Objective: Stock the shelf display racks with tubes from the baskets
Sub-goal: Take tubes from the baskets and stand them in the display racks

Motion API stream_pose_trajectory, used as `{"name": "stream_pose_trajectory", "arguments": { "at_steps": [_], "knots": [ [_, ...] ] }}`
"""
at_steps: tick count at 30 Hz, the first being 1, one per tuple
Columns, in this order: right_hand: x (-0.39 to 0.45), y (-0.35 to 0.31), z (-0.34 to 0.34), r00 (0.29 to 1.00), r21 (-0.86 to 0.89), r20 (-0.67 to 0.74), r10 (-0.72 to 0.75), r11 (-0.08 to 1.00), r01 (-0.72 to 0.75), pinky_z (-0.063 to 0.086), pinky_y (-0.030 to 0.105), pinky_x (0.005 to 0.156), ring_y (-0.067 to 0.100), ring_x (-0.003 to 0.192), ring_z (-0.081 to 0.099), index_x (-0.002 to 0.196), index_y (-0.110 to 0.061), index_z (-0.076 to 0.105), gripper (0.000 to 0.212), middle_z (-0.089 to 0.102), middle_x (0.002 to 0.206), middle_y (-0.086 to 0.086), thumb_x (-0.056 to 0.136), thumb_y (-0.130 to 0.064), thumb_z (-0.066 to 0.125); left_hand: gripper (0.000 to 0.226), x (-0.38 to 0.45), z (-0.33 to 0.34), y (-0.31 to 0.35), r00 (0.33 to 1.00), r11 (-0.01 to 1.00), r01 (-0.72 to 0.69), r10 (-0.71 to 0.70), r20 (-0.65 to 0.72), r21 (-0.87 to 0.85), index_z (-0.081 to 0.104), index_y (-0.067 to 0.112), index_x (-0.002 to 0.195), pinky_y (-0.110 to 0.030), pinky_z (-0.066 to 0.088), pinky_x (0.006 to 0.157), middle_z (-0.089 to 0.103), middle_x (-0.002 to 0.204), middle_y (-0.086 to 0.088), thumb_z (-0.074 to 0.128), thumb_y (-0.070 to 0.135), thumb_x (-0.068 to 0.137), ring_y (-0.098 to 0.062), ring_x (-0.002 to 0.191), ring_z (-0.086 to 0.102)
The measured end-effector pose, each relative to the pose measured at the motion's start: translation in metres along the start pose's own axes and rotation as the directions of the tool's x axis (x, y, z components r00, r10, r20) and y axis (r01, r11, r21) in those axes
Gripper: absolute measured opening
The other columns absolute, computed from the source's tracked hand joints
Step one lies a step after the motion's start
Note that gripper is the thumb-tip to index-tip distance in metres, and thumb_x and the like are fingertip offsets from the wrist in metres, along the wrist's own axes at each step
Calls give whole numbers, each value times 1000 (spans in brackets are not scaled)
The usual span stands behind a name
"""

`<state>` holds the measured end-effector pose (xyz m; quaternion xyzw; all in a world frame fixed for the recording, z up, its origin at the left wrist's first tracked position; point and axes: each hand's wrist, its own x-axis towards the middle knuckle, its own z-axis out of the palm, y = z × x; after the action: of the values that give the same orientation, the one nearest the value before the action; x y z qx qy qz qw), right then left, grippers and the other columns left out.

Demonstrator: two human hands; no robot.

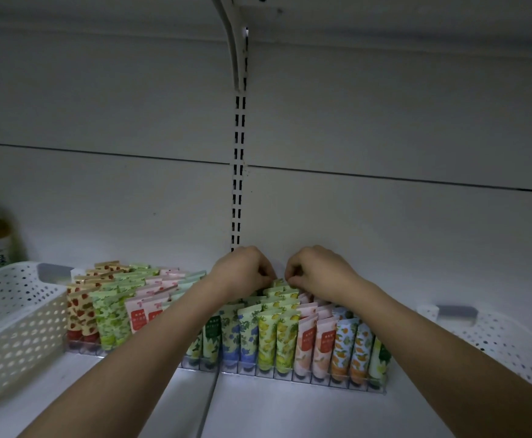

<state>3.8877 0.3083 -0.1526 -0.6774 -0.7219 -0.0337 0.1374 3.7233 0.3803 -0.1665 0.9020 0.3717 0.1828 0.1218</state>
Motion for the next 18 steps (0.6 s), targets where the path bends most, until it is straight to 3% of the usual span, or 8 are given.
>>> {"name": "stream_pose_trajectory", "arguments": {
  "at_steps": [14, 18],
  "knots": [
    [-1, 0, 1, 1000, 17, -6, 1, 1000, -1, 55, 33, 75, 14, 83, 65, 87, -25, 74, 9, 71, 91, -7, 87, -24, 65, 15, -1, -1, -2, 1000, 999, -16, 17, 23, -29, 77, 27, 97, -34, 55, 88, 74, 100, 12, 64, 23, 89, -5, 88, 67],
    [-3, -1, -2, 999, 64, -32, 0, 998, 2, 55, 34, 76, 14, 82, 65, 91, -25, 75, 13, 73, 92, -7, 88, -26, 62, 16, -10, -11, -1, 999, 997, -36, 34, -33, -68, 75, 26, 101, -29, 54, 87, 73, 101, 13, 66, 26, 89, -1, 87, 65]
  ]
}}
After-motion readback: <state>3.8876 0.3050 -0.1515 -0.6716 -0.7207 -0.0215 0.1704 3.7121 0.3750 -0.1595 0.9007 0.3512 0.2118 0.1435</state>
